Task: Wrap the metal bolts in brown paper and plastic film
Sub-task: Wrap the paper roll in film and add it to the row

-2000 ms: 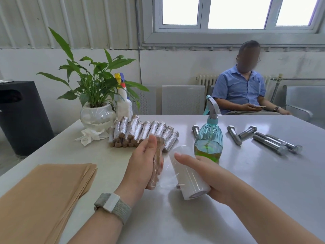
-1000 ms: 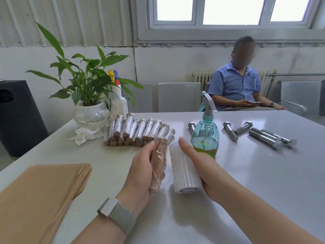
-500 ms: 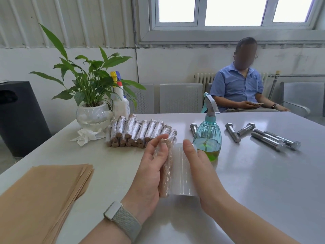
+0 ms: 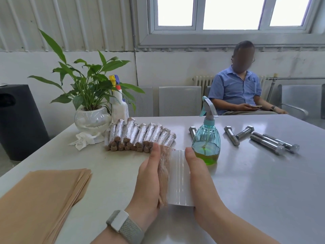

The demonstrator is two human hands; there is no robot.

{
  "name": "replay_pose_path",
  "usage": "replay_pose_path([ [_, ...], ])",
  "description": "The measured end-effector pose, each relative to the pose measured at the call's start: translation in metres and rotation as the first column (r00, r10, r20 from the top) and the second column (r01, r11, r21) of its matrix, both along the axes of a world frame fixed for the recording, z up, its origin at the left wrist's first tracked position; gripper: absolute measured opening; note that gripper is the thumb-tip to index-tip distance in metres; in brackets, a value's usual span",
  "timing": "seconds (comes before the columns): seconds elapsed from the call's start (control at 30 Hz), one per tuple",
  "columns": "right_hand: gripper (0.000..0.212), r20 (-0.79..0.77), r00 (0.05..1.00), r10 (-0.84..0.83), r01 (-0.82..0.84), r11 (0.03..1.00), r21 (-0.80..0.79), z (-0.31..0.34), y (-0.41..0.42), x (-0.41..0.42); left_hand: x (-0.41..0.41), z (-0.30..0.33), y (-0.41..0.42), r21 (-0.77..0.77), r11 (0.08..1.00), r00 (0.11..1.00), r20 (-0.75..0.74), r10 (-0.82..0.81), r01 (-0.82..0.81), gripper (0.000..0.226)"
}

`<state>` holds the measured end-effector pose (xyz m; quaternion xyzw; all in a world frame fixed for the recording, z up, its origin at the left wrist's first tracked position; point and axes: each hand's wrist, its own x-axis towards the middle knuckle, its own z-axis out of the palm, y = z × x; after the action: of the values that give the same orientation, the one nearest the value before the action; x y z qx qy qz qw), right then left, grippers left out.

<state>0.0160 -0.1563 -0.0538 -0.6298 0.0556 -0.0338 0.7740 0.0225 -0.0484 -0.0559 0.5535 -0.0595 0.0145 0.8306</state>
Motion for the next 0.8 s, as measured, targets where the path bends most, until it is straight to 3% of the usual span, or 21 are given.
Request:
replay_pose_path([
  [0.07, 0.075, -0.012, 0.997, 0.072, -0.072, 0.997, 0.01, 0.0, -0.003, 0.001, 0.001, 0.0, 0.001, 0.024, 0.999, 1.0, -0.016, -0.021, 0.022, 0.055],
  [0.17, 0.047, -0.021, 0.963, 0.269, -0.267, 0.962, 0.061, 0.004, -0.008, -0.001, 0.002, 0.0, 0.001, 0.058, 0.998, 1.0, 0.016, -0.003, 0.002, 0.052],
  [0.23, 0.046, 0.0, 0.953, 0.304, -0.303, 0.952, 0.026, 0.004, -0.011, 0.0, 0.003, 0.0, 0.002, 0.073, 0.997, 0.999, 0.043, 0.014, -0.017, 0.052],
  [0.33, 0.064, 0.07, 0.969, 0.239, -0.231, 0.967, -0.107, 0.007, -0.011, 0.002, 0.005, 0.001, 0.004, 0.088, 0.993, 0.993, 0.094, 0.07, -0.078, 0.048],
  [0.5, 0.067, 0.19, 0.971, 0.143, -0.103, 0.973, -0.208, 0.01, -0.007, 0.002, 0.007, 0.003, 0.004, 0.103, 0.982, 0.981, 0.128, 0.146, -0.159, 0.053],
  [0.6, 0.079, 0.239, 0.968, 0.078, -0.004, 0.956, -0.295, 0.009, -0.002, 0.0, 0.005, 0.001, 0.002, 0.091, 0.982, 0.976, 0.163, 0.147, -0.164, 0.052],
  [0.7, 0.087, 0.232, 0.973, 0.017, 0.053, 0.955, -0.292, 0.006, 0.002, -0.001, 0.004, 0.0, 0.001, 0.028, 0.994, 0.985, 0.138, 0.099, -0.104, 0.048],
  [0.8, 0.081, 0.217, 0.976, -0.018, 0.083, 0.952, -0.296, 0.005, 0.003, 0.0, 0.004, 0.002, 0.003, -0.136, 0.99, 0.999, -0.003, -0.048, 0.047, 0.049],
])
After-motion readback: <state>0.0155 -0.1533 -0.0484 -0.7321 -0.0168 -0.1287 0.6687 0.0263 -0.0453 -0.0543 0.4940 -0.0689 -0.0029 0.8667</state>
